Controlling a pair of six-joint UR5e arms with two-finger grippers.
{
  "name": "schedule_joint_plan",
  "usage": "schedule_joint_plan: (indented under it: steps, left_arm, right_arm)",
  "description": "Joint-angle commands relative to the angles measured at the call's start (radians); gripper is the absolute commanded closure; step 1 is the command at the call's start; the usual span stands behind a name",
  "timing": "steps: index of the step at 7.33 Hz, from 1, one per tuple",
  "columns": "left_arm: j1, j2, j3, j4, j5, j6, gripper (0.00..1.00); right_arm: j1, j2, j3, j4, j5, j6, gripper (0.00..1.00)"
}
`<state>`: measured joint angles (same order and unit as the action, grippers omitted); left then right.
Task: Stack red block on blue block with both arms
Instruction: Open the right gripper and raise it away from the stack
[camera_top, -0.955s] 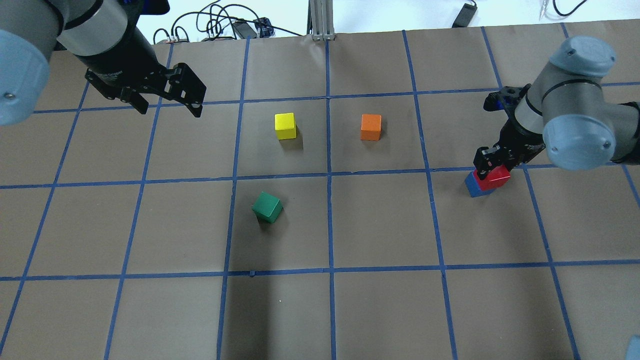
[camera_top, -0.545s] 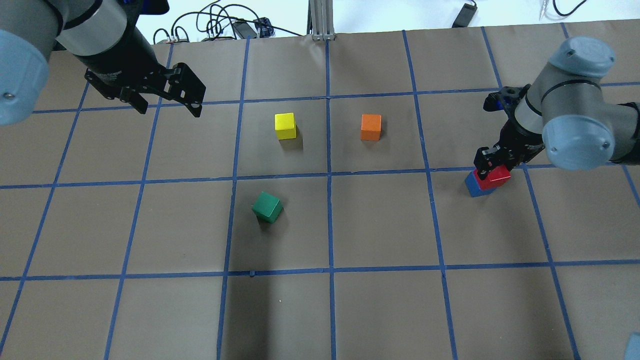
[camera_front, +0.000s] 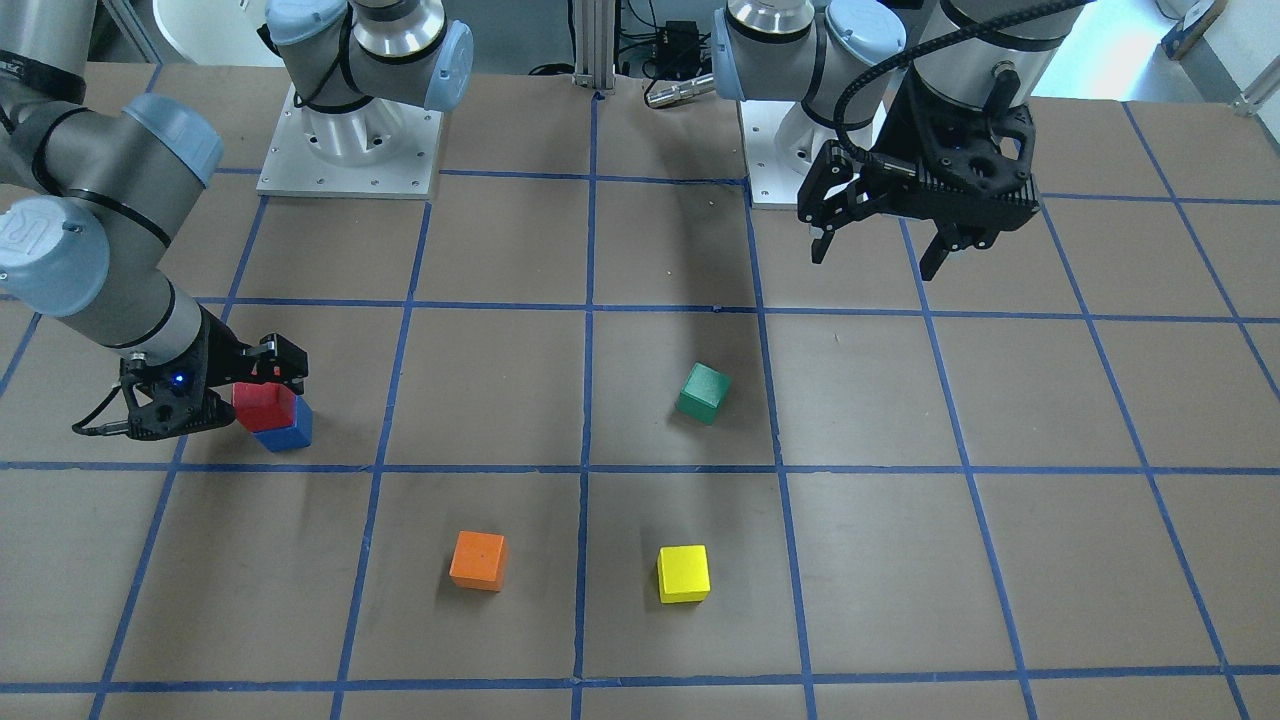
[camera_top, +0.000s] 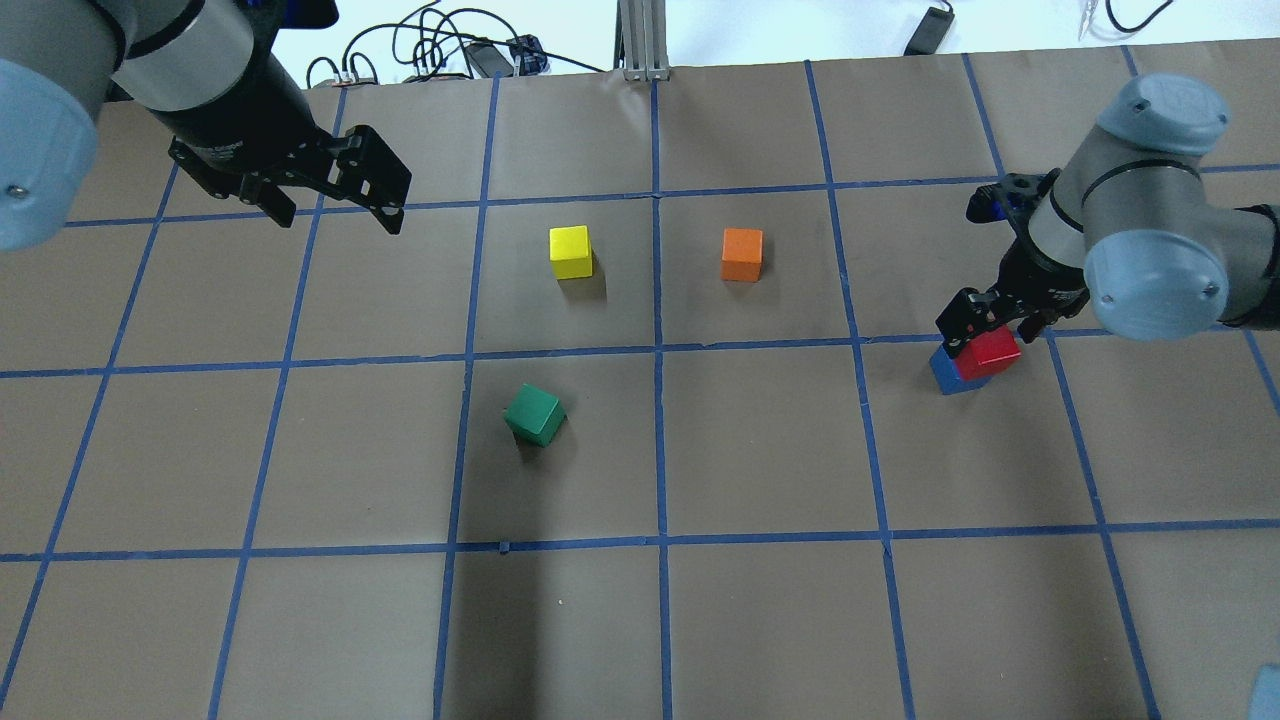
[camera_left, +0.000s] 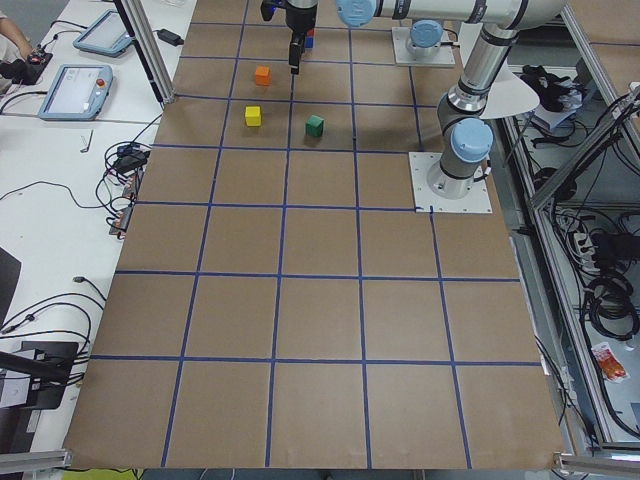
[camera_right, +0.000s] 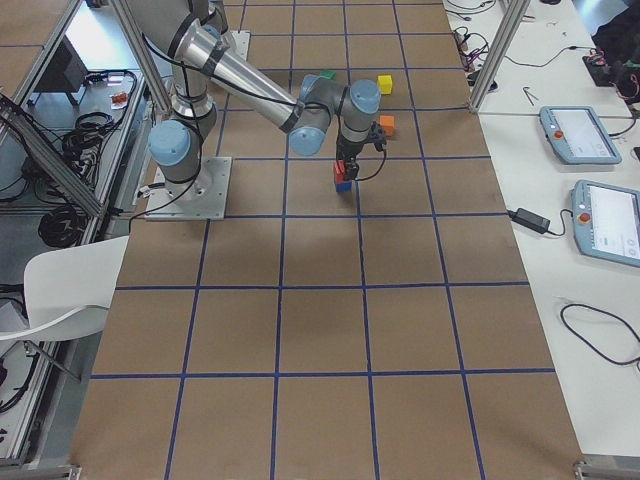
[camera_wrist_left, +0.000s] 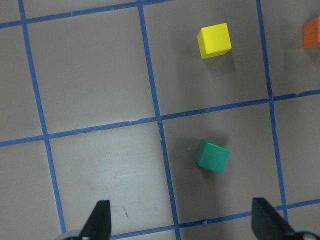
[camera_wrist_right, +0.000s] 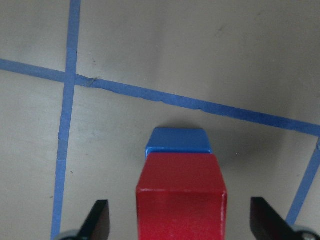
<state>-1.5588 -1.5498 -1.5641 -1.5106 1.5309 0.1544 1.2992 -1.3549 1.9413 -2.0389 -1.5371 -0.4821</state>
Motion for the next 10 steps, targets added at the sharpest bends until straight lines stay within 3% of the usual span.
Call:
schedule_joint_plan:
  steps: [1,4,6,7,9,10]
  left_arm:
    - [0.0,0.001,0.001,0.0,0.0,0.0,0.0]
    - [0.0,0.001,0.001,0.001,0.0,0.002,0.0]
    - [0.0,0.001,0.001,0.001,0.0,0.004,0.0]
    - [0.0,0.001,0.001,0.001,0.0,0.004,0.0]
    - [0.0,0.001,0.001,0.001,0.002,0.007,0.0]
    - [0.0,0.001,0.001,0.0,0.0,0.007,0.0]
  right_arm:
    - [0.0,-0.006,-0.039,0.012,-0.005,0.002,0.0]
    - [0.006,-0.004,-0.279,0.295,0.0,0.04,0.0]
    - [0.023,-0.01,-0.39,0.457,-0.002,0.129,0.0]
    - [0.063,-0.018,-0.441,0.491,0.0,0.152,0.0]
    - [0.17,-0.046,-0.559,0.654,0.004,0.373,0.0]
    - [0.216,-0.041,-0.574,0.681,0.008,0.454,0.0]
